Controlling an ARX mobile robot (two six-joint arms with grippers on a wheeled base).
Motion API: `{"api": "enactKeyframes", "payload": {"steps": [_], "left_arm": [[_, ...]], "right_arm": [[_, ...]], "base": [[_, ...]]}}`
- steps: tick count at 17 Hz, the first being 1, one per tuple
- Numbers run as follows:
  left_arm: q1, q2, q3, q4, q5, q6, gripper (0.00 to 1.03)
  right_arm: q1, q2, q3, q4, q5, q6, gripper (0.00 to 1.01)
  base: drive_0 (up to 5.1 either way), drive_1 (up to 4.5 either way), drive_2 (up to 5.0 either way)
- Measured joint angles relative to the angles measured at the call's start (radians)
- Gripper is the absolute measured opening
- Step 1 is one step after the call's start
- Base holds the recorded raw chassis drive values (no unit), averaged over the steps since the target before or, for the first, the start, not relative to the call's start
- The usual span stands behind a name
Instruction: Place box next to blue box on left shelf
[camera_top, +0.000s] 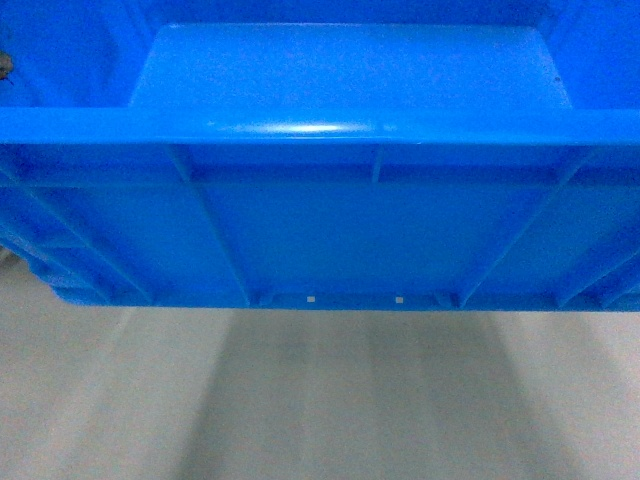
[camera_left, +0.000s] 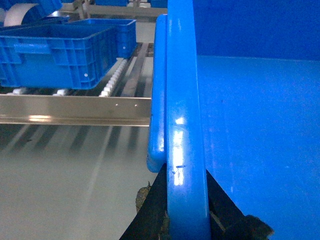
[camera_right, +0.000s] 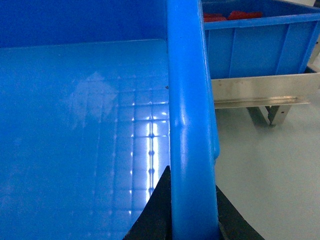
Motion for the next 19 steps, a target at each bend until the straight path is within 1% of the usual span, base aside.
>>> {"api": "enactKeyframes", "payload": {"steps": [9,19], "left_arm": [[0.003,0.000,0.000,0.001,0.002,0.000,0.09],[0.001,0.000,0.000,0.000,0.002,0.000,0.09]], "right_arm": [[0.002,0.000,0.000,0.003,0.000,0.000,0.08],[0.000,0.000,0.000,0.002,0.000,0.000,0.08]], "base": [[-3.2,4.82,-2.1],[0.2,4.09,-3.6]]}}
